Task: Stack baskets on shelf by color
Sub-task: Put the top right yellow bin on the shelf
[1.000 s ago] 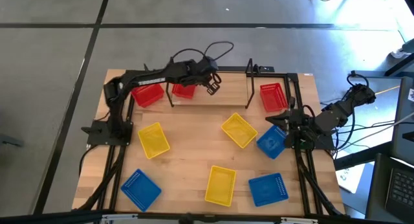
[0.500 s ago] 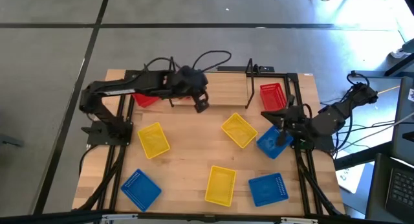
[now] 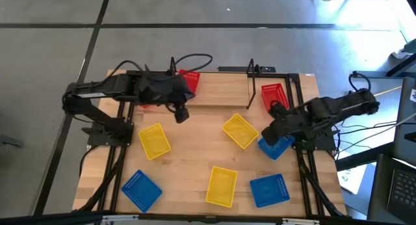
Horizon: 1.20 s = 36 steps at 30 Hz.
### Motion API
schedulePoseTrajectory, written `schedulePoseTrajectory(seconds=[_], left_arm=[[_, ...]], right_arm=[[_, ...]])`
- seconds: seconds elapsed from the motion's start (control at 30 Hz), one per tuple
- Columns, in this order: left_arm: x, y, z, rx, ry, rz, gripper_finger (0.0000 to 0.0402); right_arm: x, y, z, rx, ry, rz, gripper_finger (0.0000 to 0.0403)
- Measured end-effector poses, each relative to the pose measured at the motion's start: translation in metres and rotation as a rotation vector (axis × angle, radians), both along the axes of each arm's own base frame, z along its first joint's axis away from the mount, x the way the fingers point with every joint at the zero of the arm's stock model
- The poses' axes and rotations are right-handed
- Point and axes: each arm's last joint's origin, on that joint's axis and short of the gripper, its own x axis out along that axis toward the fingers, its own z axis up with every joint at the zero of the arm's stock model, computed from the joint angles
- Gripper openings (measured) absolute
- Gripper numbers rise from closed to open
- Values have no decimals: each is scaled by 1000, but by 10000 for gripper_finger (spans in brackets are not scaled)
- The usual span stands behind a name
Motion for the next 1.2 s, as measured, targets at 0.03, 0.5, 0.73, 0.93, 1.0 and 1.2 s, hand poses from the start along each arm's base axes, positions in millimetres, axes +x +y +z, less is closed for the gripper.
schedulePoseTrajectory(seconds=[0.03, 0.5, 0.73, 0.93, 1.0, 1.2], left_arm=[[-1, -1, 1, 3, -6, -2, 1], [-11, -11, 0, 22, 43, -32, 2], [-11, -11, -1, 17, 49, -28, 1], [-10, -11, -1, -4, 38, -16, 1], [-10, -11, -1, -8, 36, -13, 2], [-10, -11, -1, -29, 26, -1, 1]], right_arm=[[4, -1, -3, 24, 24, 12, 8], [56, -38, -40, 116, 221, 38, 77], [83, -67, -72, 88, 354, 94, 120], [102, -91, -104, 108, 468, 110, 119], [106, -99, -114, 118, 502, 102, 120], [115, -119, -138, 143, 562, 95, 120]])
